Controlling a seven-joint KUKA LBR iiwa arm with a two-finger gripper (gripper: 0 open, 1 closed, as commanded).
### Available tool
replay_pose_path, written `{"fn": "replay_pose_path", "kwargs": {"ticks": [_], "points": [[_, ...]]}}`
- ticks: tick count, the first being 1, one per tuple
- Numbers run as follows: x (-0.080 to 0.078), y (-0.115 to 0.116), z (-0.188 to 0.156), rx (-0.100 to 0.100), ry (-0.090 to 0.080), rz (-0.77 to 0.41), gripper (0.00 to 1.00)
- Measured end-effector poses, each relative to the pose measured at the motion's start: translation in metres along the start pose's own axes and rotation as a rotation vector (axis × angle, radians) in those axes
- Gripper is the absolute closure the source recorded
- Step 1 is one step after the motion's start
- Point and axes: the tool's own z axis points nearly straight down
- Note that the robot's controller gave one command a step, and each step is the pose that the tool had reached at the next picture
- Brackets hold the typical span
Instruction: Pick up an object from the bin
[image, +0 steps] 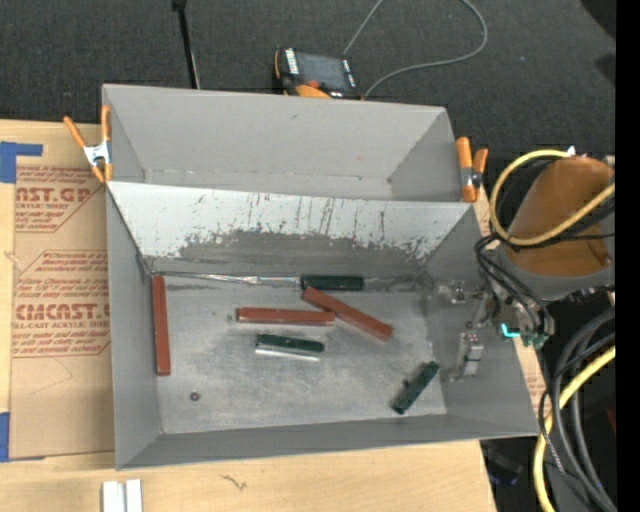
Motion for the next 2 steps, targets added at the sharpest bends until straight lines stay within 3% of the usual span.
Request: {"fn": "replay_pose_path", "kwargs": {"ticks": [1, 2], "points": [[0.0223, 0.0102, 0.0793, -0.001, -0.001, -0.175, 0.00], [0.0207, 0.0096, 0.0766, 0.001, -0.005, -0.175, 1.00]]}}
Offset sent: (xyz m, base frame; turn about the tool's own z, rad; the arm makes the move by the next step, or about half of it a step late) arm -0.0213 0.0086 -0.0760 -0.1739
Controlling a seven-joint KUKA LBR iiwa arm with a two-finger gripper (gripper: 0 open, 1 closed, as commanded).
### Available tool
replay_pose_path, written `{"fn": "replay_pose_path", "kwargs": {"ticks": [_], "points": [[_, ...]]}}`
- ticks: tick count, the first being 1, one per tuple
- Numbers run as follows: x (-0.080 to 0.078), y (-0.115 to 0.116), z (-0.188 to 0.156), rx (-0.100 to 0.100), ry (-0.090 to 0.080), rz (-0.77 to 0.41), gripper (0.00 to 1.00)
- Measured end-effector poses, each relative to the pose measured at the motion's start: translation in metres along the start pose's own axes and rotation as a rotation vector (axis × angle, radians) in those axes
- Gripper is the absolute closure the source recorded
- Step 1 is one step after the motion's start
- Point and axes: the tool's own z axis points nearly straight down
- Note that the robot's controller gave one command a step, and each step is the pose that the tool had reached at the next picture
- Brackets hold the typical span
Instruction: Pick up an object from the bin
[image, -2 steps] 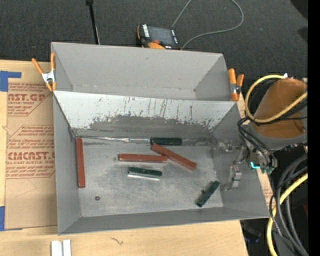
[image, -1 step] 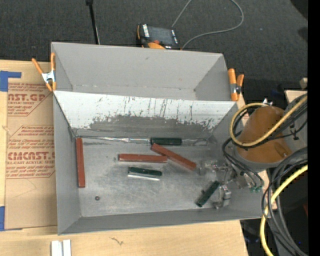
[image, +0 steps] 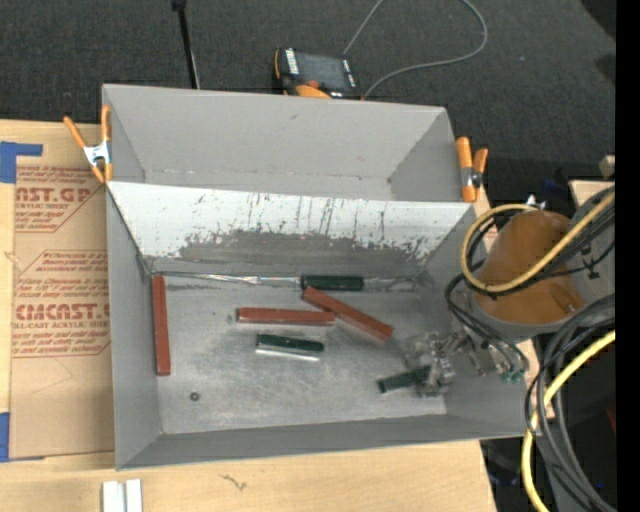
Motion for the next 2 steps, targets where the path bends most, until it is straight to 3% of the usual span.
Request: {"fn": "replay_pose_path", "kwargs": {"ticks": [1, 2], "points": [[-0.036, -0.004, -0.128, 0.004, -0.010, -0.051, 1.00], [-0.038, -0.021, -0.205, 0.005, -0.007, -0.400, 1.00]]}}
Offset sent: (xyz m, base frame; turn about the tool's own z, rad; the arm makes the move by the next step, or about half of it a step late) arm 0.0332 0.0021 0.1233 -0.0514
